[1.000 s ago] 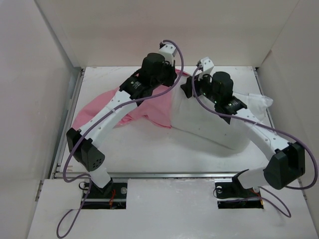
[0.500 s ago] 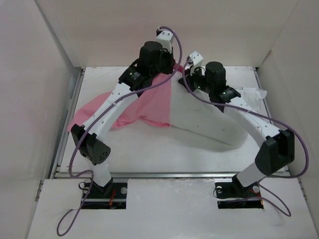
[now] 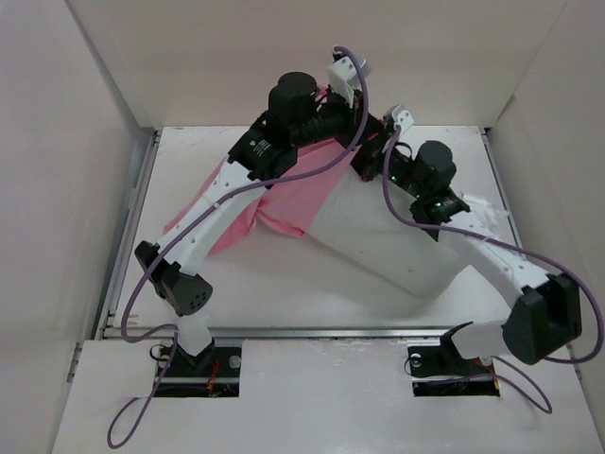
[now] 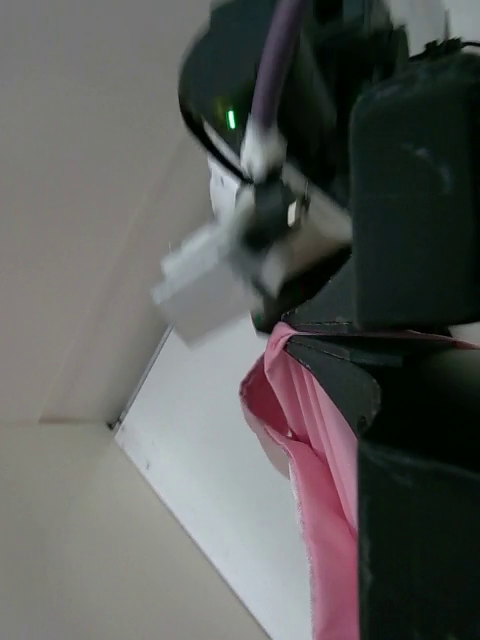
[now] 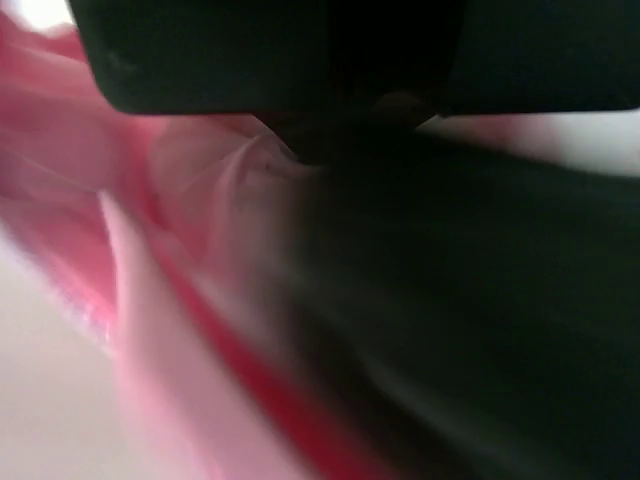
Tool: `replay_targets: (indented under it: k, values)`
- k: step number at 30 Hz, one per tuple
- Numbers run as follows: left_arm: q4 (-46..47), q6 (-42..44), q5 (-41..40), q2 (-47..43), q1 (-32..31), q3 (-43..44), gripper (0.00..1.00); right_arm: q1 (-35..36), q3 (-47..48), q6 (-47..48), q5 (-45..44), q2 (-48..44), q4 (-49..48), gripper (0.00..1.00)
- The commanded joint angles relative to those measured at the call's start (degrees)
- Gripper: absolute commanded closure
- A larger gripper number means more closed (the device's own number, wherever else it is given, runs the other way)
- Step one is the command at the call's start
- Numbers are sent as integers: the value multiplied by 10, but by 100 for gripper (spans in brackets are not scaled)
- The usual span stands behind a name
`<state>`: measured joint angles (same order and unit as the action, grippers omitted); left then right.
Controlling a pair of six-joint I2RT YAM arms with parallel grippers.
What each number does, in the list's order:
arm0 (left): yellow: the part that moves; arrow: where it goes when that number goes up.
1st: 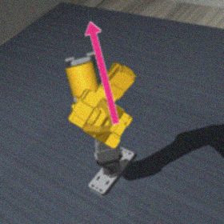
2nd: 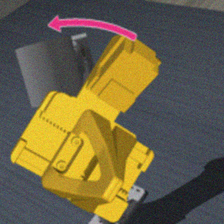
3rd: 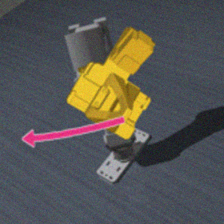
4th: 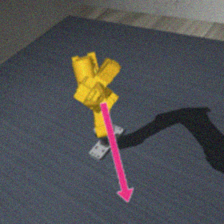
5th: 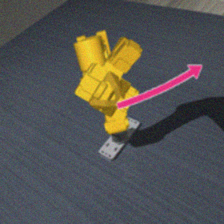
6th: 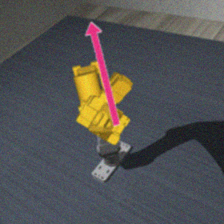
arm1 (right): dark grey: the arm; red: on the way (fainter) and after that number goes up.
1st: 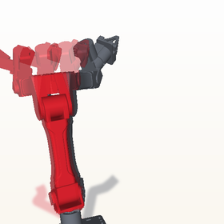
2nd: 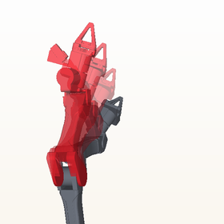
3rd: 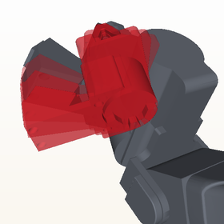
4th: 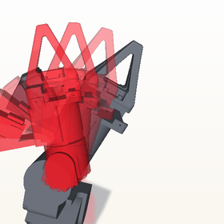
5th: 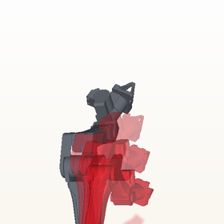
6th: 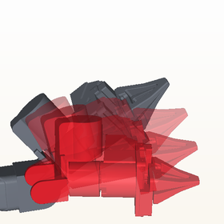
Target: Put the pillow into the pillowcase
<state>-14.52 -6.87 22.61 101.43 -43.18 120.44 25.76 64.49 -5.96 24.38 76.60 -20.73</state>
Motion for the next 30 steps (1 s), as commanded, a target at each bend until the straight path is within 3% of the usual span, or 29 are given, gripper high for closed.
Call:
replay_targets:
  k: [1, 6, 9, 14, 16, 17, 19, 20, 21, 22, 24, 25, 26, 28, 30]
  values:
    - [28, -16, 164, -7, -34, 31, 100, 7, -55, -134, 60, 36, -308, 100]
    - [23, -67, 276, 64, -55, 82, 100, 7, -71, -277, 88, 103, -533, 100]
    - [-20, -68, 290, 92, -60, 89, 100, -9, -71, -350, 66, 137, -597, 100]
    - [27, -64, 268, 70, -74, -38, 100, -54, -71, -448, 59, 174, -692, 100]
    - [16, -50, 223, 65, -74, -57, 100, -54, -77, -468, 66, 188, -708, 100]
    - [6, -50, 138, 58, -74, -66, 100, -61, -83, -468, 79, 188, -701, 100]
    - [-12, -44, 44, 58, -74, -78, 100, -68, -107, -468, 80, 168, -668, 99]
    - [-19, -44, -9, 58, -64, -79, 100, -76, -115, -456, 80, 160, -618, 94]
    - [-24, -44, -18, 58, -55, -85, 88, -76, -127, -442, 80, 151, -586, 88]
    - [-24, -50, -13, 58, -46, -91, 64, -81, -127, -425, 74, 141, -553, 74]
    - [-19, -55, -6, 52, -24, -91, 16, -81, -134, -370, 47, 107, -436, 59]
    - [-19, -55, -12, 52, -24, -91, 0, -81, -134, -351, 31, 95, -394, 50]
    - [-19, -49, -23, 45, -19, -91, 0, -81, -128, -331, 16, 73, -348, 37]
    - [-26, -43, -62, 28, -19, -86, 0, -81, -102, -275, -54, 53, -203, 24]
    - [-26, -37, -78, 3, -11, -86, 0, -81, -75, -231, -99, 38, -64, 22]
